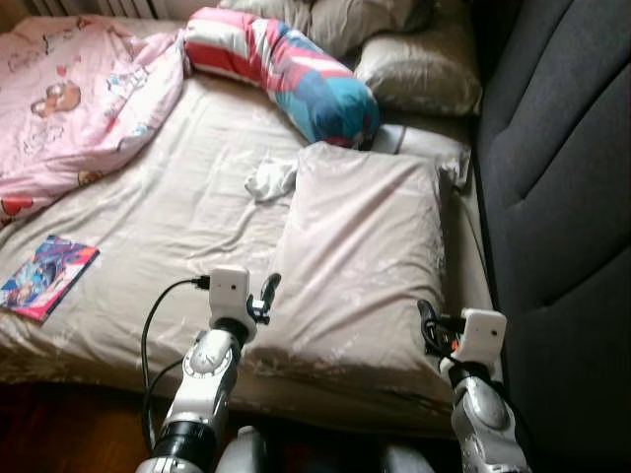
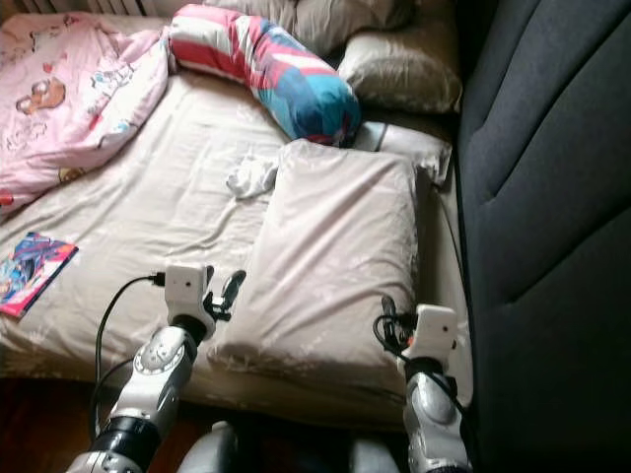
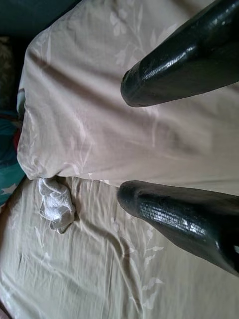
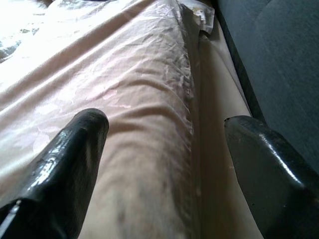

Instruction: Clean up the room

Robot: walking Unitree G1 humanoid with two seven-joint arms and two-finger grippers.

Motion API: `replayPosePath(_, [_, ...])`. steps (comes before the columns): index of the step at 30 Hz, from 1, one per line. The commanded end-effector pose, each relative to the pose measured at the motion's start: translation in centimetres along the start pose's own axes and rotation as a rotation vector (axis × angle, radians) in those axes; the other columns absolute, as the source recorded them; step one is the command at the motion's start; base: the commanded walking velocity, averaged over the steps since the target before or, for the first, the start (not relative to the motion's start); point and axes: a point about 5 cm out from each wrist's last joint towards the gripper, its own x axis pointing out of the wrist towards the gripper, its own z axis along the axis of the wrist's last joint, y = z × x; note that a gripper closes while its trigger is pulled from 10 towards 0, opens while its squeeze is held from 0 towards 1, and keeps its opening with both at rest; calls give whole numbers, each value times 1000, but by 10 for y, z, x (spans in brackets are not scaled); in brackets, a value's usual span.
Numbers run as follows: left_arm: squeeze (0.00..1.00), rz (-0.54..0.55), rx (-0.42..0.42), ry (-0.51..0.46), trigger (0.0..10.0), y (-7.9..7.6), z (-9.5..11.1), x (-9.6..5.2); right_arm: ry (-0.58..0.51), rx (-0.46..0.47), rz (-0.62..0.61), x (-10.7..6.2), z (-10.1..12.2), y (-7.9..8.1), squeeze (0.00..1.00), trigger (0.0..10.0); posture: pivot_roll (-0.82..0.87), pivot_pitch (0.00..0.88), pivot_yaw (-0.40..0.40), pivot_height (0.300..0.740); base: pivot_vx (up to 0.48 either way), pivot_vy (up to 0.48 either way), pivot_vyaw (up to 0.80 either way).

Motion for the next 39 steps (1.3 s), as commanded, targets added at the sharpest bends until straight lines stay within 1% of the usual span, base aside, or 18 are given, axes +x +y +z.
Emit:
replayPosePath(1, [0,-4,3,19,10000,-2,-5,-2,23,-3,-2,-4,-7,-1,0,10000,-141,218,16,659,0,0,0])
replayPosePath(10, [0,-1,8,18,10000,-1,-5,-2,27,-5,1,-4,-8,0,0,10000,-140,224,17,659,0,0,0])
replayPosePath(18, [0,-2,-5,9,10000,-2,-3,-1,26,-6,8,-5,-7,1,0,10000,-141,224,17,659,0,0,0])
replayPosePath(36, [0,-13,-3,3,10000,-3,-1,0,21,-5,19,-3,-6,4,0,10000,-140,204,19,659,0,0,0])
replayPosePath(39, [0,-15,-2,2,10000,-4,-1,0,19,-3,20,-3,-6,4,0,10000,-140,205,19,659,247,0,0])
